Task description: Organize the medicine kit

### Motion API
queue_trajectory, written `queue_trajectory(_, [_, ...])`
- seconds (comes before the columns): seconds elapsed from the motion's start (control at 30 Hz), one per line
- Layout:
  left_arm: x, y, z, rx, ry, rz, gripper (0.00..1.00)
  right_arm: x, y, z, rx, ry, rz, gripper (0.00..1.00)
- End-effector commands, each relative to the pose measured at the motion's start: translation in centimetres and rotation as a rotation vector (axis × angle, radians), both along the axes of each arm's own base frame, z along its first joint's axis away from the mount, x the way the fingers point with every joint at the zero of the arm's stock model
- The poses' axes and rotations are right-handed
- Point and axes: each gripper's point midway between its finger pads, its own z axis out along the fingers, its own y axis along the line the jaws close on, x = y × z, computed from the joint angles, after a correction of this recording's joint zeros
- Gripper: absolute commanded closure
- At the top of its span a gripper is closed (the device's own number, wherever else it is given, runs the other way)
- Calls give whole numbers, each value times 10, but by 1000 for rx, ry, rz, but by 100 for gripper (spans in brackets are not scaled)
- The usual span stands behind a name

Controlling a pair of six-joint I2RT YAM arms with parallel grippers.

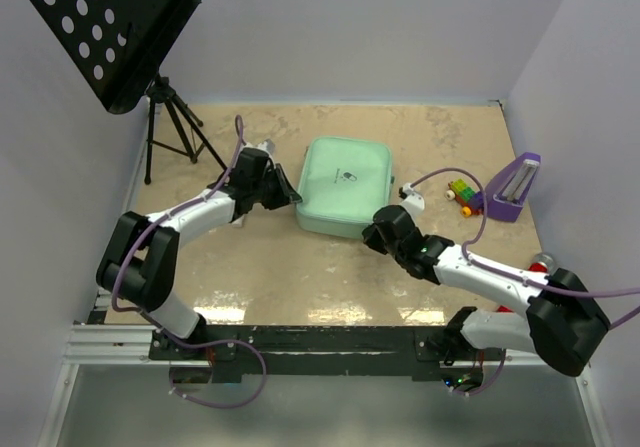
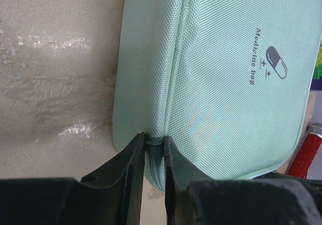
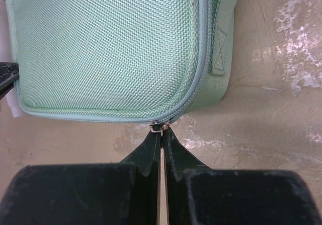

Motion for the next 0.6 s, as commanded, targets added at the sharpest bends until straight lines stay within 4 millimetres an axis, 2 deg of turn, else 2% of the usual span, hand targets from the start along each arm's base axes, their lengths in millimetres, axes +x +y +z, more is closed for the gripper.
queue_trajectory(0.0, [14, 84, -47, 283, 101, 194, 83, -2, -26, -6, -27, 9, -85, 100])
queue_trajectory(0.13, [31, 91, -36, 281, 77, 211, 82, -1, -24, 1, 21, -30, -60, 100])
queue_trajectory(0.27, [42, 93, -32, 285, 81, 208, 81, 5, -17, -6, -101, -19, 10, 100])
queue_trajectory(0.3, [42, 92, -27, 282, 72, 208, 77, 5, -13, -10, -136, -13, 31, 100])
queue_trajectory(0.43, [37, 91, -5, 245, 22, 212, 48, 4, 16, -6, -187, -34, 128, 100])
queue_trajectory(0.5, [30, 92, 5, 222, 3, 223, 36, 2, 37, -4, -212, -47, 176, 100])
queue_trajectory(0.57, [20, 94, 12, 210, -6, 231, 29, 0, 60, -3, -234, -62, 225, 100])
